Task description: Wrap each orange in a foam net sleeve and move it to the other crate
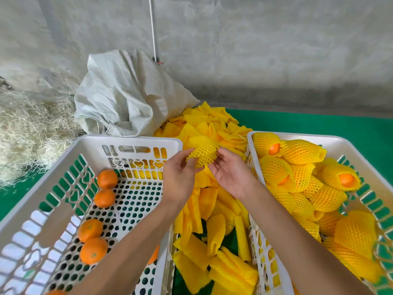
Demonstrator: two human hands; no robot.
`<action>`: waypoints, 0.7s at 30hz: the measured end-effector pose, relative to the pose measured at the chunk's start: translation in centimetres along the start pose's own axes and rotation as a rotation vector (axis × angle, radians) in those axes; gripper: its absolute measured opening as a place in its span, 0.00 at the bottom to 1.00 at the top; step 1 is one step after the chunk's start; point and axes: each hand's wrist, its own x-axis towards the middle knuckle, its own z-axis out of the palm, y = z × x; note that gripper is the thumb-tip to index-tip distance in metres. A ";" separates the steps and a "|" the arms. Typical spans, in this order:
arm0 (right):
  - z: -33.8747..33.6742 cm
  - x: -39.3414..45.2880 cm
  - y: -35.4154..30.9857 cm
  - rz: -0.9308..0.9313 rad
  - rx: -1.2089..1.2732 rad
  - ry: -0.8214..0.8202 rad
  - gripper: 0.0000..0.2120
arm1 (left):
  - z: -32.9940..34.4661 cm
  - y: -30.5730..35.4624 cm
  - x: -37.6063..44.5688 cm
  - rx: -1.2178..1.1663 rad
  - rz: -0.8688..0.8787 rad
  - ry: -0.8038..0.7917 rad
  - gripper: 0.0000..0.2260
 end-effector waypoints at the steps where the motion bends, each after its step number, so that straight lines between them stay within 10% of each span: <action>1: 0.1 0.0 -0.1 0.041 -0.003 0.027 0.09 | 0.0 0.0 0.1 -0.073 -0.048 -0.026 0.09; 16: 0.9 -1.0 0.3 0.139 -0.301 -0.087 0.21 | -1.2 2.9 0.4 -0.498 -0.486 -0.376 0.20; 21: 0.4 -0.6 -0.1 0.011 -0.306 -0.012 0.22 | -2.1 2.6 1.8 -0.337 -0.381 -0.229 0.15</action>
